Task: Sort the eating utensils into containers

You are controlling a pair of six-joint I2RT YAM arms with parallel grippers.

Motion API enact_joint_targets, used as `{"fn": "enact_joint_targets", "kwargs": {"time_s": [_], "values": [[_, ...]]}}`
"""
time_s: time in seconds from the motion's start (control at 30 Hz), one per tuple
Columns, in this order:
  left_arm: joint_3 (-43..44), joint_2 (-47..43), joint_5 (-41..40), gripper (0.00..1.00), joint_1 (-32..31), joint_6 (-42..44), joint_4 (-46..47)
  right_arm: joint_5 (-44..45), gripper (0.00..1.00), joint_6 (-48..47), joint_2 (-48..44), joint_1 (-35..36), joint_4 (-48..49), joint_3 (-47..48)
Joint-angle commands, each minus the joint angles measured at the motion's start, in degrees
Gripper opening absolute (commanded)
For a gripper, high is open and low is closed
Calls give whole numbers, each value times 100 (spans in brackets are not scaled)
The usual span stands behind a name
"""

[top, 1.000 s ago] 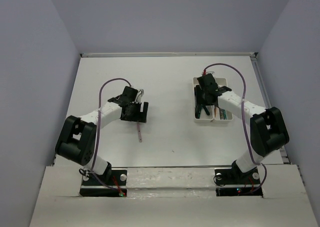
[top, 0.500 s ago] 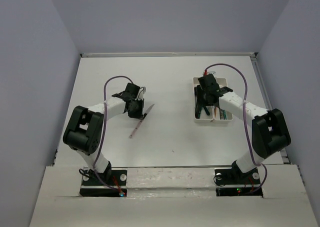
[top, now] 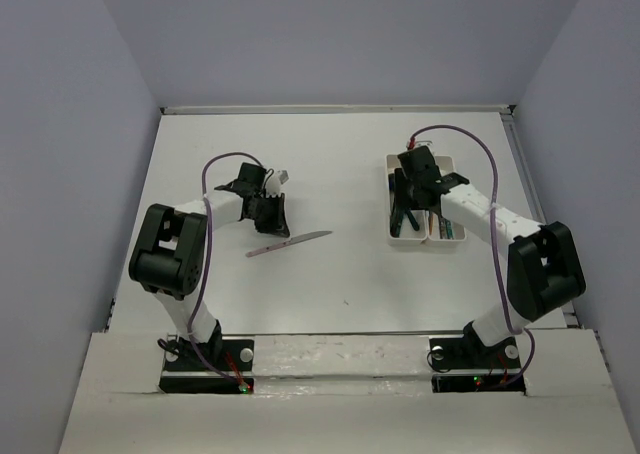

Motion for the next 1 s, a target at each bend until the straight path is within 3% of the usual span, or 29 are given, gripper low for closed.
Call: {"fn": "enact_joint_targets", "kwargs": {"time_s": [0.0, 0.1, 0.13, 0.17, 0.3, 0.37, 0.47, 0.6, 0.77, 0.97], "values": [[-62, 6, 81, 0, -4, 701, -840, -66, 62, -144, -298, 34, 57, 237], [438, -274, -86, 4, -4, 1256, -1079, -172, 62, -153, -333, 34, 40, 228], [536, -398, -122, 12, -4, 1588, -1149, -224, 62, -153, -351, 34, 40, 193], [616, -538, -174, 29, -30, 1765, -1184, -242, 62, -144, -360, 34, 40, 184], [556, -1460, -647, 67, -310, 2767, -1062, -339, 62, -153, -386, 34, 40, 105], [319, -1646, -1059, 74, -521, 3479, -1000, -383, 62, -153, -395, 34, 31, 87], [55, -1744, -1176, 80, -882, 4365, -1166, -418, 62, -162, -430, 34, -4, 70], [-157, -1210, -1474, 90, -1155, 4825, -1483, -462, 62, -127, -448, 87, -13, 52], [1, -804, -1519, 96, -1164, 5080, -1695, -445, 62, -118, -439, 148, -57, 26], [1, -514, -1625, 95, -1155, 5072, -1448, -418, 62, -127, -430, 201, -83, -62]]}}
